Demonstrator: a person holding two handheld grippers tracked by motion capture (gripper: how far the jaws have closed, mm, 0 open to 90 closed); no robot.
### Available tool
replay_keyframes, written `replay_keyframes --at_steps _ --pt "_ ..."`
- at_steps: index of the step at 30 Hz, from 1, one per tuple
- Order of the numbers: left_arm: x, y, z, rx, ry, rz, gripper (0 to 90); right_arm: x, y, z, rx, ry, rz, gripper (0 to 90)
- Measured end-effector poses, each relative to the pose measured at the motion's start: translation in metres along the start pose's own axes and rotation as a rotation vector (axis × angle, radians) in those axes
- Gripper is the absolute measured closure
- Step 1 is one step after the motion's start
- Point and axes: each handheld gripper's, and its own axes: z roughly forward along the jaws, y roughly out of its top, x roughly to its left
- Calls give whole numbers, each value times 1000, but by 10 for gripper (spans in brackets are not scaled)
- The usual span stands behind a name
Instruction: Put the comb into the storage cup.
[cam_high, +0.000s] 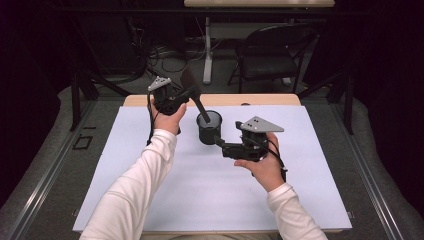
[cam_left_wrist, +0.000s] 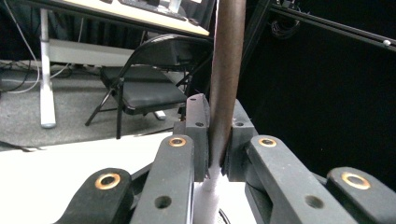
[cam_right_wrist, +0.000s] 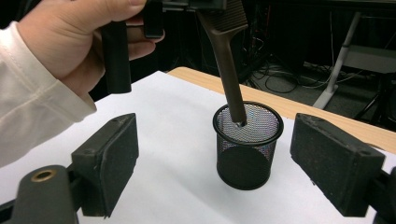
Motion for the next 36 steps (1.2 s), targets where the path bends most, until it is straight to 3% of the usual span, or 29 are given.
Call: replay_keyframes --at_steps 36 --pt "6 -22 27 73 34 -46 839 0 -1 2 3 5 9 153"
